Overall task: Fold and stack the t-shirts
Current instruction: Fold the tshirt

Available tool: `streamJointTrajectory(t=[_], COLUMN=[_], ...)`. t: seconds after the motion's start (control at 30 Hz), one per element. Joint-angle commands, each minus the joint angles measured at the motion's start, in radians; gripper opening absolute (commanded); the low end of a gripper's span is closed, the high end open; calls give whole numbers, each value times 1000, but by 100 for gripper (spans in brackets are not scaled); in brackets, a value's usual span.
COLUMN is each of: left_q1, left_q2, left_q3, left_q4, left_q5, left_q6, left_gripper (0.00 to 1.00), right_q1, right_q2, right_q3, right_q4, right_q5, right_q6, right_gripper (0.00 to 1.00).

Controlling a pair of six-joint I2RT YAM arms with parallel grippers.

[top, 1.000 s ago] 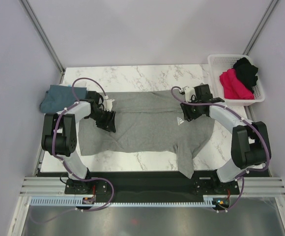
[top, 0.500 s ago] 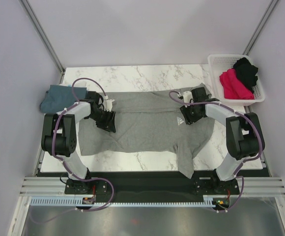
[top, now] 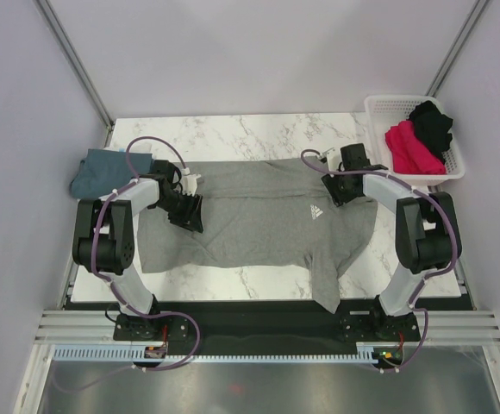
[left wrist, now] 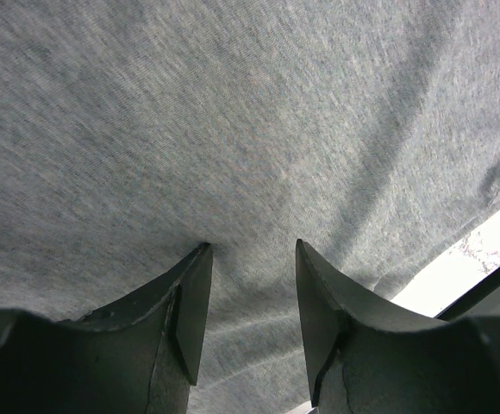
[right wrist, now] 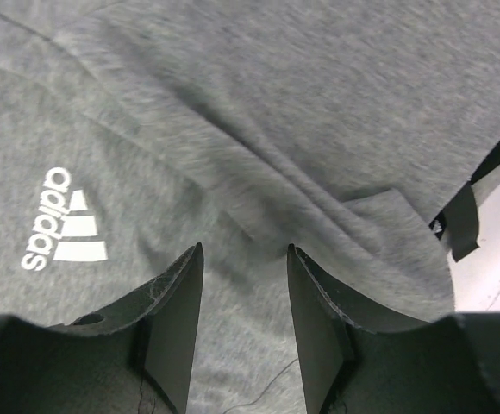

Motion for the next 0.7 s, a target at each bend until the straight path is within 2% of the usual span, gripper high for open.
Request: streamJointTrajectory(t=[0.0, 0.27, 0.53, 0.67], left_q1=[-8, -8, -8, -8], left_q2=[23, 22, 31, 36], left_q3=[10, 4, 10, 23], left_q4=[20, 27, 27, 25], left_q5=[22, 19, 23, 22], left_q6=[-20, -21, -24, -26], left_gripper=[51, 51, 51, 51], right_q1=[-13, -14, -2, -2], right_q2=[24, 3, -57, -48], right_q3=[44, 74, 85, 61], right_q4=[28, 31, -56, -64], right_q5=[36, 34, -154, -178], right_q6=[-15, -22, 33, 36], right_gripper=[52, 51, 51, 51])
